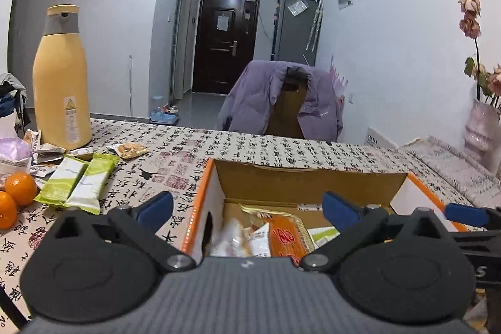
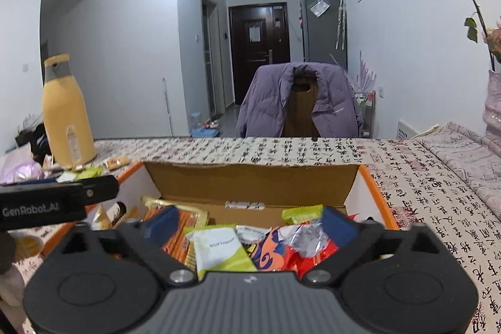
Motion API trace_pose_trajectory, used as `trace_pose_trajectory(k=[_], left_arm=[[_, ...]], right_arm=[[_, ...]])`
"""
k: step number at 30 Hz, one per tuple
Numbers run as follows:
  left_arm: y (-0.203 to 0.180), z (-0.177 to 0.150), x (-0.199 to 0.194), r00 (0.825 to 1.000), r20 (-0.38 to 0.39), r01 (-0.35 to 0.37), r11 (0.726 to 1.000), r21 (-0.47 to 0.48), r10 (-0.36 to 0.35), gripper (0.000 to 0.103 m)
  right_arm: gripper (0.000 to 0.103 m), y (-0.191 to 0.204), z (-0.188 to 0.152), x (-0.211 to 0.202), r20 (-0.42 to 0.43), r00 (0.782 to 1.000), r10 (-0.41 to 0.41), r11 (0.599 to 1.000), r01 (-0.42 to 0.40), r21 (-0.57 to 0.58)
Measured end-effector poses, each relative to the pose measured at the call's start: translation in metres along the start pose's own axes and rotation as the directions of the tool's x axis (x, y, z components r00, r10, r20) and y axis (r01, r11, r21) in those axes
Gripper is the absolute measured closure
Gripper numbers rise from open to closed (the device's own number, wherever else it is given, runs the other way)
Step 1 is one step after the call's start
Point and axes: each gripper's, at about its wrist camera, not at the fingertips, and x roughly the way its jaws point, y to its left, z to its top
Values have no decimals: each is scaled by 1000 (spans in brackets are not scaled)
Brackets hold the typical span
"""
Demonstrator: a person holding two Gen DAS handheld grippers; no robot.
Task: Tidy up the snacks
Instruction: 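Withdraw both open grippers from the box toward the snack pile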
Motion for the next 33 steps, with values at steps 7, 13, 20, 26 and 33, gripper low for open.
trace_pose_trajectory(k=[7, 13, 20, 26, 33], left_arm=[[6, 2, -4, 1000, 6, 3, 1000, -29, -2, 0], [5, 3, -8, 1000, 13, 4, 1000, -30, -4, 0], [-1, 12, -22, 1000, 24, 18, 999, -31, -18, 0], [-3, 18, -42, 999, 28, 18, 999, -49, -16, 0], [0, 15, -72, 1000, 23, 19, 999, -47, -18, 0]], right_arm=[[0, -3, 1, -5, 16, 1000, -5, 1000, 5, 8], [0, -2, 3, -9, 23, 1000, -4, 1000, 4, 11], [0, -6, 11, -17, 38, 999, -9, 1000, 9, 19], [0, -5, 21, -31, 39, 999, -11, 1000, 10, 25], [0, -3, 22, -65, 53, 998, -19, 1000, 19, 8]])
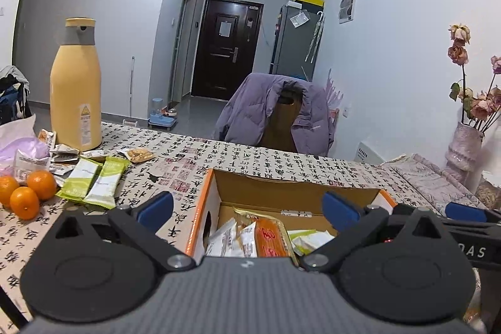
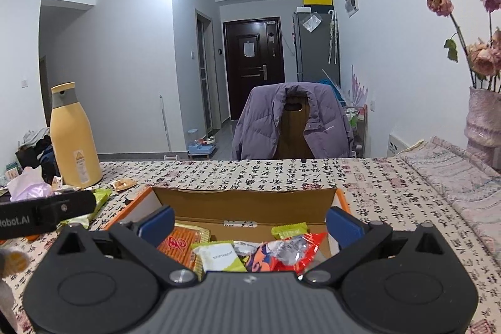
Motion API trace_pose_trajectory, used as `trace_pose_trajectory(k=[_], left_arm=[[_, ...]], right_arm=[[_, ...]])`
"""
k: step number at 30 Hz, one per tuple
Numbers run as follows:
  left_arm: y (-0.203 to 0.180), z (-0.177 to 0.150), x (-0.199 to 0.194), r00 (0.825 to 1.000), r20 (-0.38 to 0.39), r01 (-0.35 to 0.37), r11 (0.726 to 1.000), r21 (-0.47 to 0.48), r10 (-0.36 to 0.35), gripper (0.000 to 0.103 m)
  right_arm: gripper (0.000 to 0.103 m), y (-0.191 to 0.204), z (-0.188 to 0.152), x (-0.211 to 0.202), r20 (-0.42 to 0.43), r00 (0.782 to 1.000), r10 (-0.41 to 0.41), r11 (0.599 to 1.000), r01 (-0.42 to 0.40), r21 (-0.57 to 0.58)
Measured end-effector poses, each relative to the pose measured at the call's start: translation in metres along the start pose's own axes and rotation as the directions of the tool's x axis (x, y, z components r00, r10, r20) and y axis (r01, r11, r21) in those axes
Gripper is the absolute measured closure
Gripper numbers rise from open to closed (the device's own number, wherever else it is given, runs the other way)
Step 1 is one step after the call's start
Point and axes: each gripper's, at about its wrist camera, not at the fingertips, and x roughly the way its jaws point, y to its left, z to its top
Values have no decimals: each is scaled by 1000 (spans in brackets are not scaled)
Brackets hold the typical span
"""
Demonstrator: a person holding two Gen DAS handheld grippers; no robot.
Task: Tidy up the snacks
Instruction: 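Withdraw both open grippers from the box toward the snack pile, then lower the left gripper onto a gold-and-white cracker packet and close it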
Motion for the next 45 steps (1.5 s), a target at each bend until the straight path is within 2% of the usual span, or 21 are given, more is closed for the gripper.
trace_pose_trajectory(k=[9, 24, 35, 42, 45], left_arm=[[8, -21, -40, 1000, -29, 6, 1000, 28, -6, 0], [37, -86, -73, 986, -162, -23, 997, 69, 34, 0], [43, -119, -76, 960, -279, -1, 998, 69, 20, 0], [23, -121, -59, 946, -324, 13, 995, 100, 20, 0], [13, -122, -47, 933, -358, -1, 993, 118, 44, 0]], right_arm=[[0, -5, -26, -49, -14, 1000, -2, 999, 2, -39], [0, -20, -97, -91, -120, 992, -27, 1000, 27, -5], [0, -23, -132, -109, -167, 986, -17, 1000, 16, -6], [0, -24, -135, -107, -180, 984, -15, 1000, 16, 2], [0, -26, -134, -105, -180, 983, -14, 1000, 15, 4]])
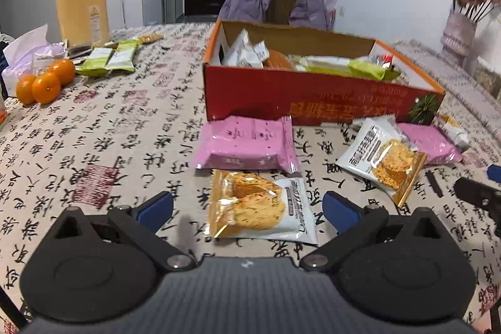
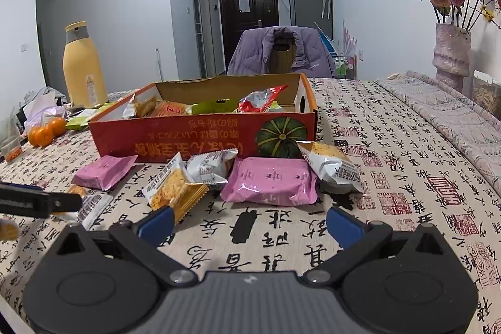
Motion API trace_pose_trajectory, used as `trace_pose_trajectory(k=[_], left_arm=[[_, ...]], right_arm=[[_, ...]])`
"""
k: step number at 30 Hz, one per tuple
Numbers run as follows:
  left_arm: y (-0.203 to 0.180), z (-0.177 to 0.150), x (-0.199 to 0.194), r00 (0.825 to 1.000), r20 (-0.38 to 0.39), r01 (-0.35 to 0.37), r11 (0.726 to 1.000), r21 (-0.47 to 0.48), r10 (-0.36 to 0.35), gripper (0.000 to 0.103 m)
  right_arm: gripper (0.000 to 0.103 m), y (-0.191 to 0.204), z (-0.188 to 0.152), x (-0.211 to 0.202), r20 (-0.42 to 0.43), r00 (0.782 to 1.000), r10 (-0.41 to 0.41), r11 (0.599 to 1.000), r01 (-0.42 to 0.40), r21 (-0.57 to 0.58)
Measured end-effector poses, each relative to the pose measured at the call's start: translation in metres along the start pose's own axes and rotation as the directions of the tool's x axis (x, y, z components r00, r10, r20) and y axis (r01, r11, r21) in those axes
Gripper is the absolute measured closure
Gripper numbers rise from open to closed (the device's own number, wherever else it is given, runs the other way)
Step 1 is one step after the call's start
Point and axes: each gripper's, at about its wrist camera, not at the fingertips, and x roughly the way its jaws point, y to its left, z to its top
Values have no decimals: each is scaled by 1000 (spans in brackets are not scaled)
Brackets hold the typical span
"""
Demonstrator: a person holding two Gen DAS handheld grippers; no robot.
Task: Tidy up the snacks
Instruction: 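Lower the left gripper onto a gold-and-white cracker packet and close it, then grasp the white pumpkin-seed crisp packet with the right gripper while the left gripper holds the cracker packet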
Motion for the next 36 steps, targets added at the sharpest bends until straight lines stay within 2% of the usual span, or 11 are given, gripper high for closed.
trace_pose_trajectory(k=[6, 8, 10, 12, 16, 18, 21, 24, 26, 28, 36], left_arm=[[-12, 2, 23, 995, -70, -74, 997, 1, 74, 0], [-15, 1, 24, 994, -59, -93, 996, 4, 93, 0], [-17, 0, 23, 996, -52, -75, 997, 7, 76, 1], [-20, -2, 21, 997, -36, -68, 998, 16, 68, 6], [-25, -4, 15, 999, -16, -52, 998, 24, 52, 26], [-26, -6, 13, 999, -8, -42, 999, 31, 43, 29], [-27, -8, 10, 999, 3, -34, 999, 37, 34, 39], [-27, -10, 8, 1000, 8, -18, 999, 44, 18, 42], [-27, -11, 5, 1000, 15, 0, 999, 49, 0, 50], [-25, -12, 1, 999, 19, 32, 999, 37, -33, 51], [-19, -8, -14, 996, 74, 49, 998, 30, -52, 51]], right_arm=[[0, -2, 1, 3, -5, 1000, 3, 1000, -3, 7], [0, -2, 0, 3, -8, 1000, 4, 1000, -4, 8], [0, -3, 0, 4, -12, 1000, 5, 1000, -5, 8], [0, -3, -1, 5, -15, 1000, 6, 1000, -6, 9], [0, -2, -1, 5, -16, 1000, 7, 1000, -6, 8], [0, -1, -1, 5, -15, 1000, 5, 1000, -5, 8], [0, 0, -2, 5, -18, 1000, 4, 1000, -4, 7], [0, 1, -3, 5, -20, 1000, 4, 1000, -4, 4], [0, 2, -3, 5, -21, 1000, 4, 1000, -4, 1], [0, 2, -3, 4, -21, 1000, 4, 1000, -4, 0], [0, 13, 0, 6, -15, 1000, 12, 1000, -12, -28]])
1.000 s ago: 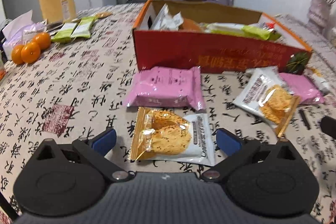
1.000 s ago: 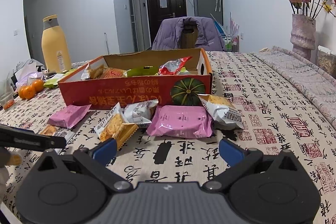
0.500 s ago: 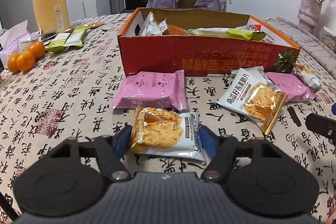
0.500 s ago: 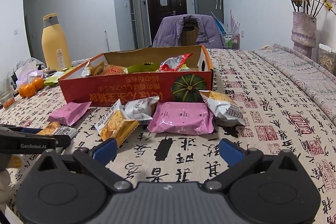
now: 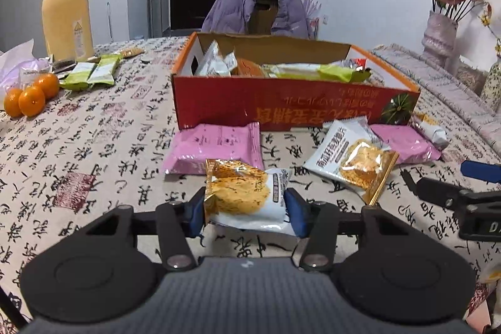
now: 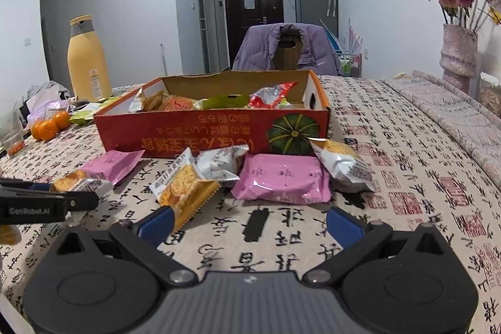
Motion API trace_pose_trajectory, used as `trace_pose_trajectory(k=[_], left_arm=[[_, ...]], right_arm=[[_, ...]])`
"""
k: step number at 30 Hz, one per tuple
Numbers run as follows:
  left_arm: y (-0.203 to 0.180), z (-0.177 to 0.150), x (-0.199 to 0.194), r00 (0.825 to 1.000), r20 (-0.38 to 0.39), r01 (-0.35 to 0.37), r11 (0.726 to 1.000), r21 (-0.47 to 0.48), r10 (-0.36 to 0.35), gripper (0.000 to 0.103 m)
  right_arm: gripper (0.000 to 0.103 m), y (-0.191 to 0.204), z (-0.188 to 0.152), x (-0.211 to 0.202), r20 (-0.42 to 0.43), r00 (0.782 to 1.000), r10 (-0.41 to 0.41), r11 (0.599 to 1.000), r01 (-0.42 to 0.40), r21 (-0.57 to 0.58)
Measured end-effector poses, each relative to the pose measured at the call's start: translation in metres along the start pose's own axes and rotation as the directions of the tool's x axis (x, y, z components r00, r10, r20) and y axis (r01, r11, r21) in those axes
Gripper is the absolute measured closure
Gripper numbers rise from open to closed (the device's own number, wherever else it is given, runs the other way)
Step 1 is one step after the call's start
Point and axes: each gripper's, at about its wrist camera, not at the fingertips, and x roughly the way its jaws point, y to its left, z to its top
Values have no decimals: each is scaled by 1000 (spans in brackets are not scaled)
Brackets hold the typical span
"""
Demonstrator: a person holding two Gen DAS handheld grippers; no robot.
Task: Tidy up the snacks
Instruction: 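Grasp the white pumpkin-seed crisp packet with the right gripper while the left gripper holds the cracker packet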
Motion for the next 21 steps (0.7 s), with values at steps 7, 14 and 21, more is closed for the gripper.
trace_pose_trajectory(k=[7, 14, 21], left_arm=[[14, 1, -3, 1000, 9, -8, 1000, -25, 8, 51], [23, 3, -7, 1000, 28, 0, 999, -32, 0, 51], [28, 3, -9, 999, 38, 14, 999, -32, -12, 51]], right_arm=[[0, 28, 9, 10, 4, 1000, 0, 993, 1, -116], [3, 66, 14, 32, 0, 999, -43, 940, 40, -338], [28, 85, 14, 52, -13, 998, -66, 891, 53, -450]])
